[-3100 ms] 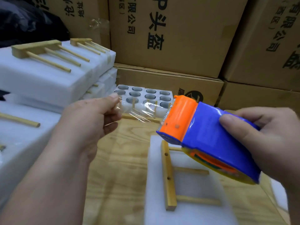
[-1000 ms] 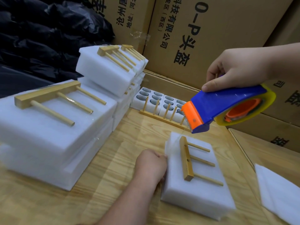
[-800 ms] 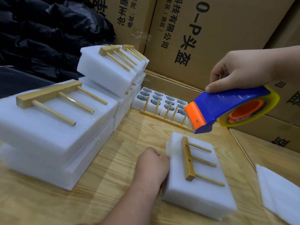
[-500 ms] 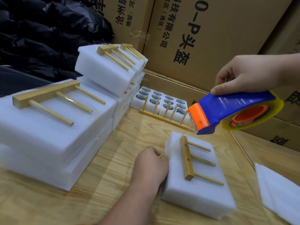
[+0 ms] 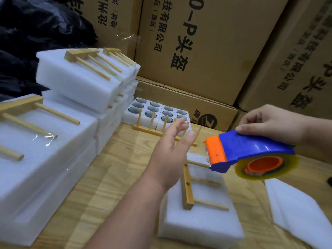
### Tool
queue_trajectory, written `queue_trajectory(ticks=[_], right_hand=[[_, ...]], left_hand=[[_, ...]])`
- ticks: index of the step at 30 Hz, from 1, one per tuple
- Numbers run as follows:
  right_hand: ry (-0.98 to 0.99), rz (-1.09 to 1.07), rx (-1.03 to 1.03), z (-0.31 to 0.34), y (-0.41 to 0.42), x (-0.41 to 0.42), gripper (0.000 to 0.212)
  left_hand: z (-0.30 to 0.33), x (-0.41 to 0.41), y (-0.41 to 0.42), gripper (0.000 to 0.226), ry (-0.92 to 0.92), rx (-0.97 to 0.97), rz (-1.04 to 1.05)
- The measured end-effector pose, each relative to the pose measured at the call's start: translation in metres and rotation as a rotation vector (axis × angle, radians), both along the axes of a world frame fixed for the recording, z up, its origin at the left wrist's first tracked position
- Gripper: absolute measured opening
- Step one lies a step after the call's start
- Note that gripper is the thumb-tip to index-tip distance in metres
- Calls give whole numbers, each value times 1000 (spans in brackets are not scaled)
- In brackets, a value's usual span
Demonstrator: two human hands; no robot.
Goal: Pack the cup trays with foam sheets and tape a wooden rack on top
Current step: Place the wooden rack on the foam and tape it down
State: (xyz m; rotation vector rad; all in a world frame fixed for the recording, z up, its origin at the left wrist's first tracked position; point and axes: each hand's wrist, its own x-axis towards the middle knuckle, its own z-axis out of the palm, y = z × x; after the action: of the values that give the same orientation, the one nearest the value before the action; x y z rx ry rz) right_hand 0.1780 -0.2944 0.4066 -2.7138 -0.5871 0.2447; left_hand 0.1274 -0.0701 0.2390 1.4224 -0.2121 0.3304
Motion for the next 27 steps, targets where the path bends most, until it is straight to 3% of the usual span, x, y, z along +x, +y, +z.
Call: queue_trajectory(ticks=[3, 7, 12, 19, 23, 27], right_hand=[[50, -25, 50, -19, -16, 3, 38], [70, -24, 162, -33, -33, 2, 38], [88, -6, 207, -47, -39, 4, 32], [134, 4, 224, -64, -45, 9, 28], [133, 18, 232, -74, -51, 8, 28], [92, 20, 270, -77, -64, 3, 33]], left_hand=[[-6, 5, -8, 83, 73, 84, -114], [-13, 3, -14, 107, 134, 389, -260], [-9, 1, -19, 125, 88, 683, -210], [-7, -2, -44, 116, 57, 1022, -123], [-8, -2, -47, 124, 63, 1212, -118], [-7, -3, -52, 110, 0, 1288, -119]])
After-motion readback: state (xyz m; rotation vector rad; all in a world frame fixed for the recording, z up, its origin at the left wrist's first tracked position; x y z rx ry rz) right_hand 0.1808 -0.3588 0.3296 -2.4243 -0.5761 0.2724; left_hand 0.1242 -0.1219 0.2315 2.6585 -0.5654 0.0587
